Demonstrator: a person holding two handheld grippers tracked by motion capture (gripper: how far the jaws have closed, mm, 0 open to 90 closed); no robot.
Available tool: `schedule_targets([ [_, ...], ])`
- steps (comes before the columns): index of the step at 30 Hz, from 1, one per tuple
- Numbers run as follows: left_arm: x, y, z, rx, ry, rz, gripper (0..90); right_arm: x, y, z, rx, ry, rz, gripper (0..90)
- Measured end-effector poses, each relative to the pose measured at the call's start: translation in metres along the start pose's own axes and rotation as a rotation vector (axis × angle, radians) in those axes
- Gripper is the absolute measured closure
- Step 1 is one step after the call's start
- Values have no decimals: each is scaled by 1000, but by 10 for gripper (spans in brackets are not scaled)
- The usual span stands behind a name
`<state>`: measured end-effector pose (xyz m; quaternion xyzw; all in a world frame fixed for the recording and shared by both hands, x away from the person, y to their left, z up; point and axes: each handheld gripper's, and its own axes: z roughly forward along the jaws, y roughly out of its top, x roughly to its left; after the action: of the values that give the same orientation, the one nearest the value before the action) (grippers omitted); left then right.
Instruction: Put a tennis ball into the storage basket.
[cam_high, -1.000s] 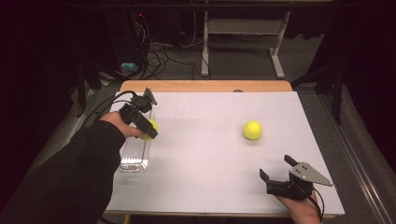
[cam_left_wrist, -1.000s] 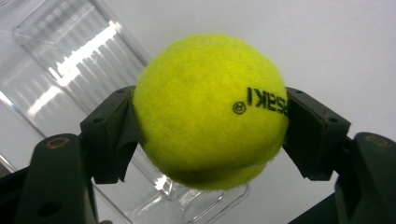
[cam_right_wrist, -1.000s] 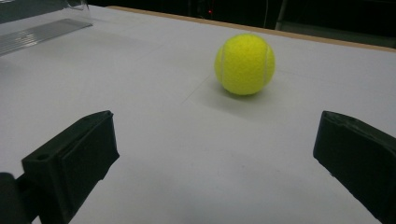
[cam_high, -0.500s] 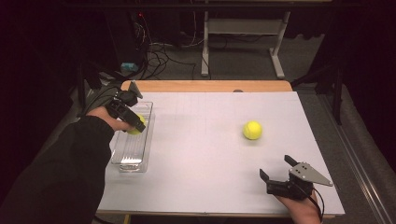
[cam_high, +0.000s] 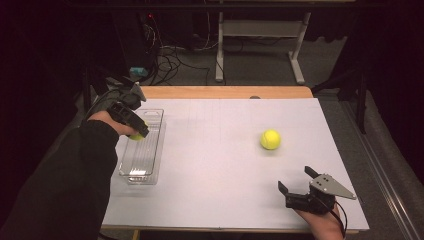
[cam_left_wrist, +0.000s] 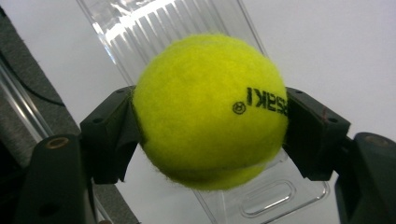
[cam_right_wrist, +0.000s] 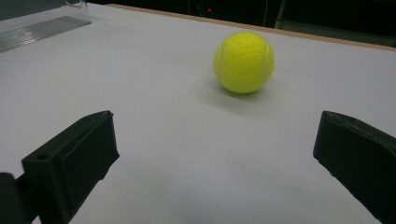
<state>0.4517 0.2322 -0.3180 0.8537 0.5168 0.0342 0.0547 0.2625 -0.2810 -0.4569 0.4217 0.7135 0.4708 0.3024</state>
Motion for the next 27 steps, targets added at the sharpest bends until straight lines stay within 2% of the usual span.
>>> schedule_targets([
  [7,5,9,12,4,10,-24,266,0,0,0,0,0,1,0],
  [11,6,12,24,19,23,-29,266,-1,-1,1,-1,2,0,0],
  [14,6,15,34,25,16,-36,266,-1,-1,1,1,2,2,0],
  [18,3,17,43,37,12,-26,265,-1,-1,1,1,2,-1,0],
  [27,2,22,52,52,23,-21,264,0,-2,1,7,0,-9,0],
])
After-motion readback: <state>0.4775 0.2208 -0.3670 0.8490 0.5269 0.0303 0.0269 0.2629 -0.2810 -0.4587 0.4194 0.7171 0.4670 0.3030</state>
